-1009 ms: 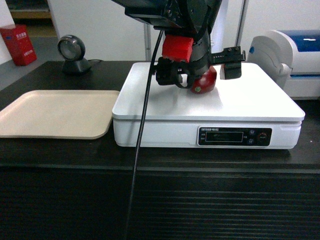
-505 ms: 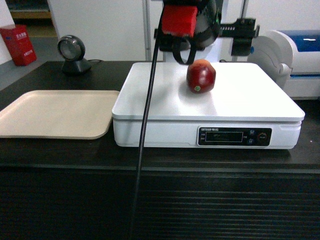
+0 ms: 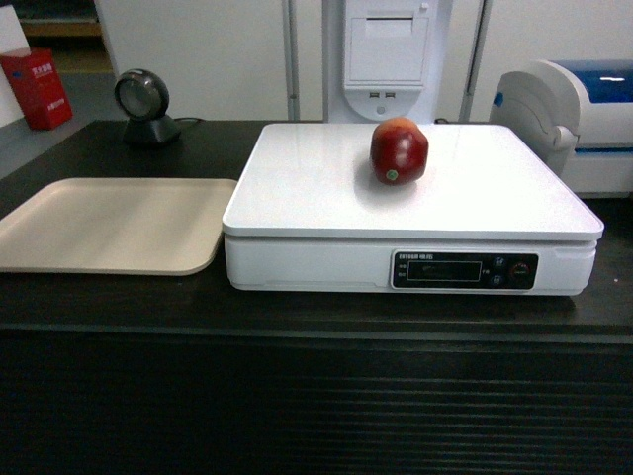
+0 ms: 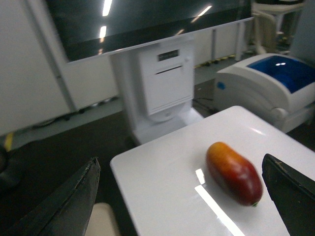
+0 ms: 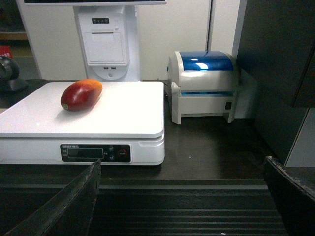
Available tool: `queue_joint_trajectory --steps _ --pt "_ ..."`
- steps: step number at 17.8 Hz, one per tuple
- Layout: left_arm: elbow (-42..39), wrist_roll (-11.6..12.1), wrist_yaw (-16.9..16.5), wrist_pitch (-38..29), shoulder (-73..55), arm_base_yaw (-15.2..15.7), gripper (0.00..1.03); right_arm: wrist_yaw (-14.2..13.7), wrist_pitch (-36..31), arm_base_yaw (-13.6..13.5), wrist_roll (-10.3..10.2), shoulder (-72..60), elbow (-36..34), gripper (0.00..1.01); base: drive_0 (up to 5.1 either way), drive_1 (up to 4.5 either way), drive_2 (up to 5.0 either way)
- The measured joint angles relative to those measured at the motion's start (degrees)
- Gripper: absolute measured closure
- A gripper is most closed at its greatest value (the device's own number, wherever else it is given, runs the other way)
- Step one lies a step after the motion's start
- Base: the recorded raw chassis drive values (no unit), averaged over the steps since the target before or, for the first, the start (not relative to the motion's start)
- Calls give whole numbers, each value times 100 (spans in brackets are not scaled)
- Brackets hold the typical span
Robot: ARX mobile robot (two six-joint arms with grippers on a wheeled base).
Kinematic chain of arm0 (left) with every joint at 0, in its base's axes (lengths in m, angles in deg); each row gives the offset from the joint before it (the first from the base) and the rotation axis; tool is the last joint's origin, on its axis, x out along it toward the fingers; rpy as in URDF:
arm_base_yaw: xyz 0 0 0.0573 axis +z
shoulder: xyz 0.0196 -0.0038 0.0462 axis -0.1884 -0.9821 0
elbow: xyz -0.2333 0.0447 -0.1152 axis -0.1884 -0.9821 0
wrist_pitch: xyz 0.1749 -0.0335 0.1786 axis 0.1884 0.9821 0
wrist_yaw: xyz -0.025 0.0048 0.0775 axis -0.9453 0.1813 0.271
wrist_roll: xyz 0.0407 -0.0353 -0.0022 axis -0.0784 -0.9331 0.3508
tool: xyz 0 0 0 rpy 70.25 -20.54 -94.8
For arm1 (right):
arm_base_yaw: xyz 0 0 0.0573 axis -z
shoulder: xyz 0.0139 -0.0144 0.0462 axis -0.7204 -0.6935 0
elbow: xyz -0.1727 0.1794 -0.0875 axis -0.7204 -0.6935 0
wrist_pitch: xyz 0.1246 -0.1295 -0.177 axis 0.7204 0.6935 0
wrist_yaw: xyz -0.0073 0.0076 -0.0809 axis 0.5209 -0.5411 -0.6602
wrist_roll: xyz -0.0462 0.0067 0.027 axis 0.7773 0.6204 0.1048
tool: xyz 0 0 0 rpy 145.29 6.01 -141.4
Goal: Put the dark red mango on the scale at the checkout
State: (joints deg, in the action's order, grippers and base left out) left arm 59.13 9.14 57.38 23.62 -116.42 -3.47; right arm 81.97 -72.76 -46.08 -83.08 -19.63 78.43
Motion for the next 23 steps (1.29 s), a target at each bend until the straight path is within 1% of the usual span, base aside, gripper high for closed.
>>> queue_joint_trajectory --steps 2,3,5,7,8,9,10,11,12,13,14,15,16,17,18,20,21,23 --pt "-431 -227 105 7 599 463 5 0 -2 0 0 0 0 3 0 0 0" --pt "-634 -402 116 87 962 734 5 0 -2 0 0 0 0 3 0 0 0" --pt "-1034 -616 133 129 1567 1211 5 0 -2 0 0 0 0 3 0 0 0" --pt "-1388 -636 201 197 2002 1617 5 0 -2 0 0 0 0 3 0 0 0" --pt "-1563 -623 245 173 2162 1755 5 0 -2 0 0 0 0 3 0 0 0" --pt "-1744 -629 199 267 2341 1908 5 0 -2 0 0 0 0 3 0 0 0" --pt "-1950 -654 42 295 2524 2090 5 0 0 0 0 0 0 3 0 0 0" --pt "-2162 -669 -118 299 2743 2321 5 0 0 0 0 0 0 3 0 0 0" --pt "-2341 -627 -168 188 2975 2610 6 0 -2 0 0 0 0 3 0 0 0" --pt "-2693 -627 -208 -223 3303 2872 18 0 -2 0 0 0 0 3 0 0 0" --pt "-3150 -627 -212 -302 3692 2911 30 0 0 0 2 0 0 3 0 0 0" --pt "-3709 -627 -343 -393 4074 2918 42 2 -4 0 0 0 0 3 0 0 0" --pt "-3969 -623 -437 -514 4207 2929 49 0 -2 0 0 0 0 3 0 0 0" --pt "-4234 -625 -365 -588 4347 2905 58 0 -2 0 0 0 0 3 0 0 0" --pt "-4559 -625 -175 -627 4568 2765 71 0 -2 0 0 0 0 3 0 0 0" --pt "-4981 -625 57 -658 4929 2490 92 0 -2 0 0 0 0 3 0 0 0" --pt "-5090 -625 127 -680 5045 2413 100 0 -2 0 0 0 0 3 0 0 0" --pt "-5311 -621 262 -682 5296 2262 101 0 -2 0 0 0 0 3 0 0 0"
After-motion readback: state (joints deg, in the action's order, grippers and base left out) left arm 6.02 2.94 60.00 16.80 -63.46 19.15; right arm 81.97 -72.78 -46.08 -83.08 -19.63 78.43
